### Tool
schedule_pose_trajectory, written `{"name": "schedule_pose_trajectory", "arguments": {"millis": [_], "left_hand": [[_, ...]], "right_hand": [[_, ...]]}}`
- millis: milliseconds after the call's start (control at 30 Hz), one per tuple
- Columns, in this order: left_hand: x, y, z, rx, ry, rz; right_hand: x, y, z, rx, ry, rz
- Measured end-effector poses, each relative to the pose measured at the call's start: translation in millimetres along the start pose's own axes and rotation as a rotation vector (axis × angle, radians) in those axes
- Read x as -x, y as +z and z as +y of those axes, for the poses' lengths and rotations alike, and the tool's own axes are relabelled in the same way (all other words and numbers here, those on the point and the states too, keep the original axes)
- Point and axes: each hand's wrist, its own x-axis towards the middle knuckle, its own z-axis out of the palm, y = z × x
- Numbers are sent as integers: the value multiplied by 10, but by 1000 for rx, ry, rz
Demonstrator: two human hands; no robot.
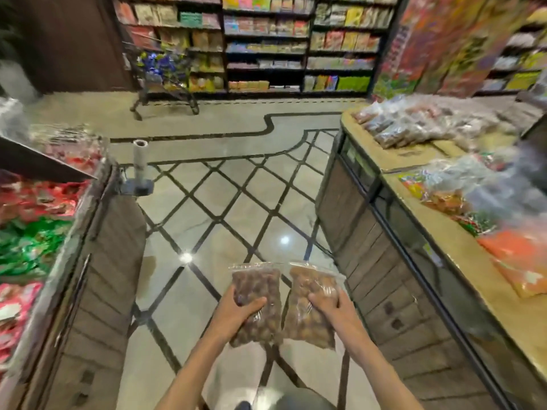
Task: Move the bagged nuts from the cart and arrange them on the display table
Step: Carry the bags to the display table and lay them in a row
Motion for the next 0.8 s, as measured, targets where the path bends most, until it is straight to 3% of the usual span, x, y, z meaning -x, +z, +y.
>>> {"name": "schedule_pose_trajectory", "arguments": {"millis": [400,800], "left_hand": [[-2454,-283,1087,-94,62,-51],[-5074,190,2560,-114,87,-193]], "right_hand": [[-2369,141,-757,-63,-29,51],[-4846,-559,-1969,-73,-20,141]]}}
